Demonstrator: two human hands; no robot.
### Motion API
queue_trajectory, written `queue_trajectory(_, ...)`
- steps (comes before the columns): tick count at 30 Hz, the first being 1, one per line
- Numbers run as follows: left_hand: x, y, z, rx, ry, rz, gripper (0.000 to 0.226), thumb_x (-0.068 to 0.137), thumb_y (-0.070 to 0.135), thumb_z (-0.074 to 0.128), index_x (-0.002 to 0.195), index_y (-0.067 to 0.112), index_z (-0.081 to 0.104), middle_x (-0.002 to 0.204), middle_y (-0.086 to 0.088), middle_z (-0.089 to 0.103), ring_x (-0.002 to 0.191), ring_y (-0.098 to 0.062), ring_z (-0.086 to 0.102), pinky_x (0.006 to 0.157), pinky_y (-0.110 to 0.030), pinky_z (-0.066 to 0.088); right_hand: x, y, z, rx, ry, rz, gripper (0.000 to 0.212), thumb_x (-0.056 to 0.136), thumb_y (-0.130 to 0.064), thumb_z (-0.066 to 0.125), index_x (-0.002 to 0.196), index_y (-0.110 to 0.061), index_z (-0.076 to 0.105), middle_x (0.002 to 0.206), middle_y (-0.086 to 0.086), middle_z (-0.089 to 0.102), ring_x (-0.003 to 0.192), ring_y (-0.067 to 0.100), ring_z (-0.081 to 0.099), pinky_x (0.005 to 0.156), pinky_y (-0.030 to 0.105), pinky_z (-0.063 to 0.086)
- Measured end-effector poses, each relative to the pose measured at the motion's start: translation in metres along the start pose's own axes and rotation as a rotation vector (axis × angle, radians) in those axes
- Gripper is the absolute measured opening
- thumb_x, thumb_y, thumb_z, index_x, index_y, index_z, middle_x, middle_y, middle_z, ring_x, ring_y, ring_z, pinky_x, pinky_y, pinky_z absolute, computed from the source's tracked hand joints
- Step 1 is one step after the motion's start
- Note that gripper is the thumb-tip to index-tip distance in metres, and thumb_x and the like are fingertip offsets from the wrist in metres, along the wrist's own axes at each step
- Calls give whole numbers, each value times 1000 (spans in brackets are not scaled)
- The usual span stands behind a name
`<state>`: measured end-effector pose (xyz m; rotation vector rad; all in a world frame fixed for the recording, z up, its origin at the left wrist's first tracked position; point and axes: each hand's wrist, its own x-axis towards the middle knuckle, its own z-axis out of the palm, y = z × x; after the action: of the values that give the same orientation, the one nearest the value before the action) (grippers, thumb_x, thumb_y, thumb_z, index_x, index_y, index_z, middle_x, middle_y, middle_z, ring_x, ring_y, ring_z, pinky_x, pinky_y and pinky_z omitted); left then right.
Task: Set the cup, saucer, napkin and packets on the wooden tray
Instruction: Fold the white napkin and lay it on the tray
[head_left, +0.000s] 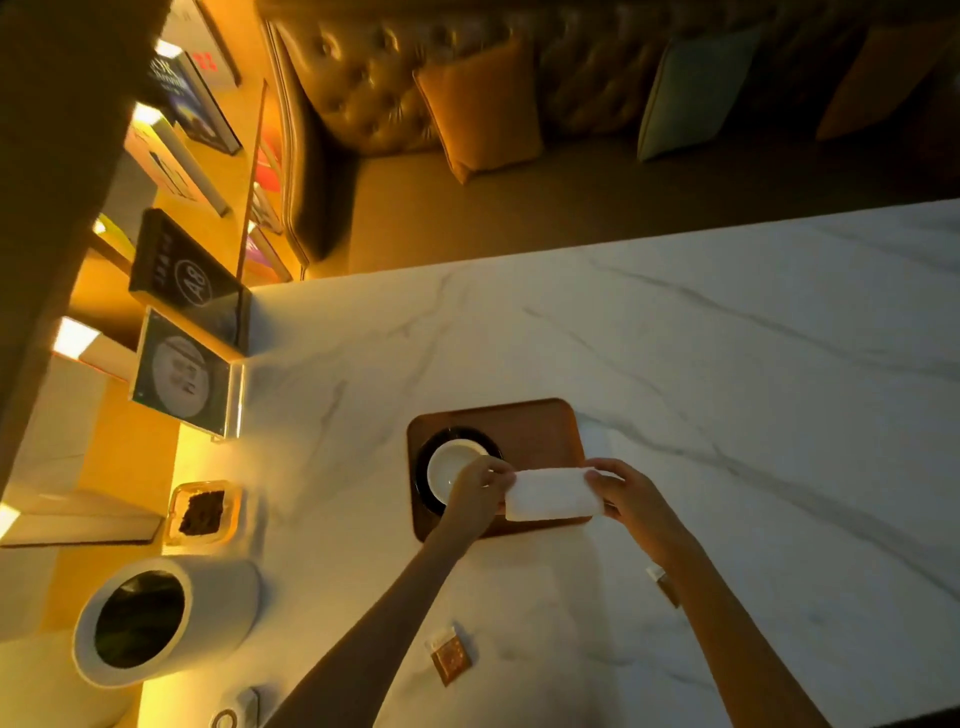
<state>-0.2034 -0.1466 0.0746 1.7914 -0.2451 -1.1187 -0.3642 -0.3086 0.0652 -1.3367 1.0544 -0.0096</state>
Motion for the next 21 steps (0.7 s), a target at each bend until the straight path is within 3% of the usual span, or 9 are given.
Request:
queue_trajectory(2, 14, -10, 15, 80, 48, -24, 10, 95, 13, 55, 95, 13, 64, 104, -12, 66, 99, -29, 63, 89, -49, 55, 18, 15, -3, -31, 46, 19, 9, 85, -35, 66, 92, -37, 70, 103, -1, 69, 91, 14, 68, 65, 20, 57)
queue_trajectory(5, 33, -26, 34, 204, 105, -49, 13, 95, 13, 55, 100, 9, 66, 98, -6, 66, 94, -20, 61, 84, -32, 50, 41, 38, -6, -124, 101, 10, 10, 87, -29, 64, 88, -39, 66, 98, -1, 68, 87, 15, 65, 62, 17, 53)
queue_trajectory(9, 53, -42, 54, 310, 210, -113, 16, 96, 16, 53, 105, 11, 66, 102, -3, 67, 91, -11, 57, 82, -23, 44, 69, 69, -3, -219, 116, -4, 12, 90, -25, 61, 102, -28, 64, 104, 1, 65, 89, 14, 60, 66, 17, 48)
queue_trajectory(12, 63, -50, 66, 398, 285, -188, 17, 97, 19, 52, 106, 15, 66, 101, -1, 69, 85, -10, 56, 74, -23, 44, 82, 86, 2, -290, 155, -10, 18, 91, -24, 59, 109, -21, 64, 107, 1, 63, 94, 13, 57, 74, 20, 46)
queue_trajectory(16, 67, -59, 79, 486, 337, -254, 18, 100, 24, 45, 109, 19, 60, 101, -1, 67, 92, -18, 62, 77, -33, 51, 86, 102, 11, -428, 254, -154, 20, 93, -30, 56, 109, -21, 64, 108, 1, 60, 96, 13, 57, 81, 23, 47)
queue_trajectory(21, 59, -70, 91, 602, 320, -235, 32, 101, 32, 41, 131, 22, 45, 125, 0, 60, 115, -22, 58, 87, -36, 47, 79, 114, 21, -549, 328, -227, 26, 96, -39, 47, 119, -31, 58, 114, -6, 51, 93, -2, 49, 71, 5, 39)
